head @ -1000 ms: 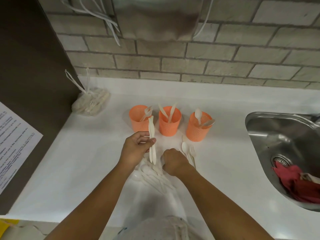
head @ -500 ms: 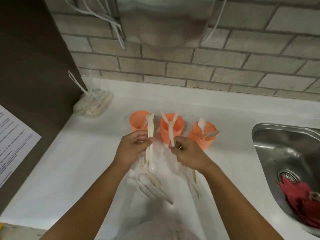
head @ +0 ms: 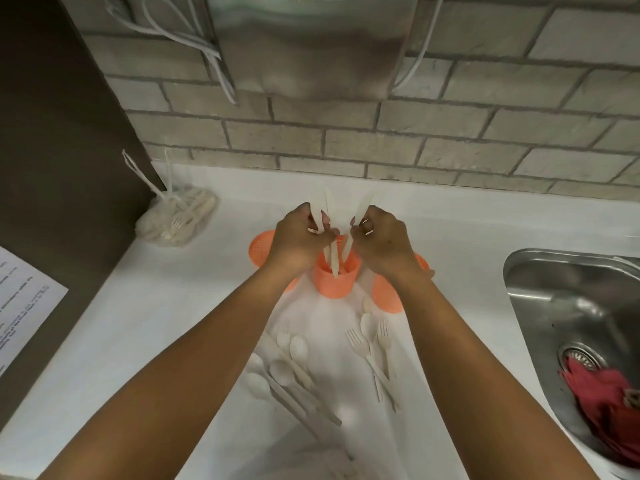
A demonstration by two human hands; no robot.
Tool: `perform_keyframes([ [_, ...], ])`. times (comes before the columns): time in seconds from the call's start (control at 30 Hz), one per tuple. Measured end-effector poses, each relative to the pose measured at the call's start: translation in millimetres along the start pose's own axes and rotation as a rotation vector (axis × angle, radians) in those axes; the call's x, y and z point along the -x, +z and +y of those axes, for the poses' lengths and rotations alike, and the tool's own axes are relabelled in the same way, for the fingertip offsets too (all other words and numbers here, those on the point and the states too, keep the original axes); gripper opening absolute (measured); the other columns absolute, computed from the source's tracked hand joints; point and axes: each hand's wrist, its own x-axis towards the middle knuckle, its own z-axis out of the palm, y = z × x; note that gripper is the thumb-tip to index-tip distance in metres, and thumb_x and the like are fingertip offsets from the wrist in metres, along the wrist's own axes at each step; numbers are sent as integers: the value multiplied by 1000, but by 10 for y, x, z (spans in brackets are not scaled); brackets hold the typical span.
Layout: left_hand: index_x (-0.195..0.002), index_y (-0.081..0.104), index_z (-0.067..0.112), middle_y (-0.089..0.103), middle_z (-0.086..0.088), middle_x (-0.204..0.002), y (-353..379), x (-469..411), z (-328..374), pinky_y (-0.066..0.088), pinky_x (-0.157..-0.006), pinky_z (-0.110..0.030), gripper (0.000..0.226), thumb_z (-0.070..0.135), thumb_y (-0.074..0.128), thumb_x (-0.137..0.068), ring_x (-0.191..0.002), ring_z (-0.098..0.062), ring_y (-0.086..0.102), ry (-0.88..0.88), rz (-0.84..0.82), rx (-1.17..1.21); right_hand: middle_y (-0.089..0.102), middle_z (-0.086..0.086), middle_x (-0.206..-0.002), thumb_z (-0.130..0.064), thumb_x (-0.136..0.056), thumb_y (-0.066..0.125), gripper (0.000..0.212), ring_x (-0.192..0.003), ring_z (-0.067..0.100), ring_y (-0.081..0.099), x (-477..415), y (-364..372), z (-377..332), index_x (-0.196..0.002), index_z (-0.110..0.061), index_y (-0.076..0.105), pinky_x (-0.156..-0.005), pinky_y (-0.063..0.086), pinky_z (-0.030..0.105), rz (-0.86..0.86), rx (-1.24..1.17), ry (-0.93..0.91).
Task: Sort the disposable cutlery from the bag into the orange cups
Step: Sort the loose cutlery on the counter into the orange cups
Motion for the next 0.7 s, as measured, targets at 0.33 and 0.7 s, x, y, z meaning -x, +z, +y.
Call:
perform_keyframes([
  [0.33, -91, 71, 21, 63, 12, -78, 112, -87, -8, 46, -58, -14, 20, 21, 88, -80, -69, -10, 63, 48, 82, -171, 68, 3, -84, -7, -93, 56, 10, -71, 17, 62, -89, 149, 155, -96, -8, 66, -54, 43, 13, -72, 81, -7],
  [0.7, -116, 61, 33, 73, 9, -89, 105, -124, -55, 60, -81, -41, 53, 29, 91, -73, -90, -18, 71, 59, -51, -281, 68, 6, -81, -1, -89, 57, 9, -61, 5, 58, -110, 141, 183, -92, -7, 62, -49, 40, 7, 10, 66, -40],
])
